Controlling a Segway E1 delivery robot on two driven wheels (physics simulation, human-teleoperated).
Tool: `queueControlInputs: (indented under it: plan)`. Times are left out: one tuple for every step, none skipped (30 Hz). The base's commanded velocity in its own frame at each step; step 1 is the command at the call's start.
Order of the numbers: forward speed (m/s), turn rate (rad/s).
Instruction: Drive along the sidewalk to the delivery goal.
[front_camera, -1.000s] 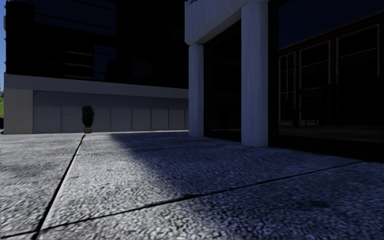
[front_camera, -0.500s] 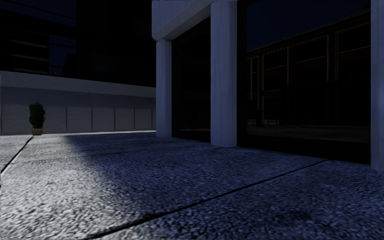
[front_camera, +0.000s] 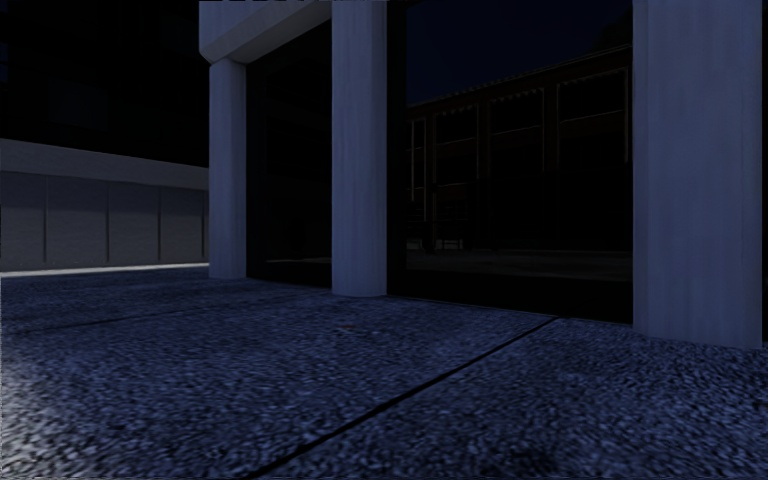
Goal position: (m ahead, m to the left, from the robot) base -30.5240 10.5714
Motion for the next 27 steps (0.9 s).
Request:
queueControlInputs:
  plan:
    - [0.77,-0.57]
    - [0.77,-0.57]
    - [0.77,-0.57]
    - [0.77,-0.57]
    - [0.77,-0.57]
    - [0.77,-0.57]
    - [0.77,-0.57]
    - [0.77,-0.57]
    - [0.77,-0.57]
    - [0.77,-0.59]
    - [0.77,-0.64]
    - [0.77,-0.66]
    - [0.77,-0.67]
    - [0.77,-0.67]
    - [0.77,-0.67]
    - [0.77,-0.67]
    - [0.77,-0.67]
    - [0.77,-0.67]
    - [0.77,-0.67]
    - [0.77,-0.67]
    - [0.77,-0.67]
    - [0.77,-0.67]
    - [0.77,-0.67]
    - [0.77,-0.67]
    - [0.77,-0.67]
    - [0.77,-0.67]
    - [0.77,-0.67]
